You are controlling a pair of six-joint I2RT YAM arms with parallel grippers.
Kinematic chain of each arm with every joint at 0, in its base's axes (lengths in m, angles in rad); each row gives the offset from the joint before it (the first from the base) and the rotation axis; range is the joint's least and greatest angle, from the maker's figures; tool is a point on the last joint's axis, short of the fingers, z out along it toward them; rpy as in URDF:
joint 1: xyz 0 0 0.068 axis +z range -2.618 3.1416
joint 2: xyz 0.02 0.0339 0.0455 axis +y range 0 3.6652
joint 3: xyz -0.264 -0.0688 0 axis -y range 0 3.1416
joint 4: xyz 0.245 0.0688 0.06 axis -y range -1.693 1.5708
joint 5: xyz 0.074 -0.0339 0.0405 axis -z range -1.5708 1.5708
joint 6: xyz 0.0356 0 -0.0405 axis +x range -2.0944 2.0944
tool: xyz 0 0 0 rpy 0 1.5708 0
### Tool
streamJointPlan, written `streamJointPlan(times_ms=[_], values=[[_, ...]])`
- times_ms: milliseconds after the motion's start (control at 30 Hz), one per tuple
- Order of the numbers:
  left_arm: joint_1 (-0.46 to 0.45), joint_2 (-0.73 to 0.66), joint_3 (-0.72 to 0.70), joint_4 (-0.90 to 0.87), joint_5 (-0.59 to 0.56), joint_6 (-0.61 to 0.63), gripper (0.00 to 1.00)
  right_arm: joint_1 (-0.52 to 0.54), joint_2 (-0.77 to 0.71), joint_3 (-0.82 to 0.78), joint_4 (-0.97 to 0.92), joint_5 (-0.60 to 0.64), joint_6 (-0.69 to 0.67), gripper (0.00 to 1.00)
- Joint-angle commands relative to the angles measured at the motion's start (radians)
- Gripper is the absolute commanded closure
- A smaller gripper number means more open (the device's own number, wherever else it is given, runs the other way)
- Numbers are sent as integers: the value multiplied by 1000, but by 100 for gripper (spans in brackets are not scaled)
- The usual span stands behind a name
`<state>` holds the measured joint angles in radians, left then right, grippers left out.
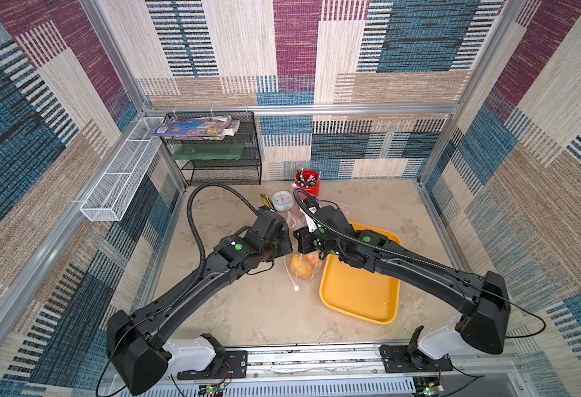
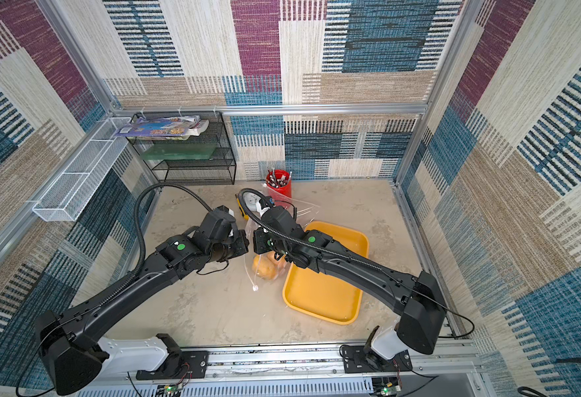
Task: Put the potatoes into a zipper bag and zip it
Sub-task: Adjust the zipper food storage bag at the center of the board.
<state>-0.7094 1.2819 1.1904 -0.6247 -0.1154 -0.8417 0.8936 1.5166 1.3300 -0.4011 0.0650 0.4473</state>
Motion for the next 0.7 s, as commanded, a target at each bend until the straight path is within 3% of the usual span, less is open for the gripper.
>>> streamJointPlan(times_ms=[0,200,400,567,667], values=[[2,-1,9,28,19,-23,100,-13,27,22,5,-17,-17,97],[36,28,-23,33,42,-62,100,-31,59,14,29,-36,-19,91],[51,11,-27,28,19,-59,100,-36,17,-8,62,-37,-31,66],[61,1,-19,22,-3,-57,100,-17,-98,-90,140,-20,-63,32],[77,13,-10,7,-1,-61,100,42,-198,-210,242,7,-142,0]])
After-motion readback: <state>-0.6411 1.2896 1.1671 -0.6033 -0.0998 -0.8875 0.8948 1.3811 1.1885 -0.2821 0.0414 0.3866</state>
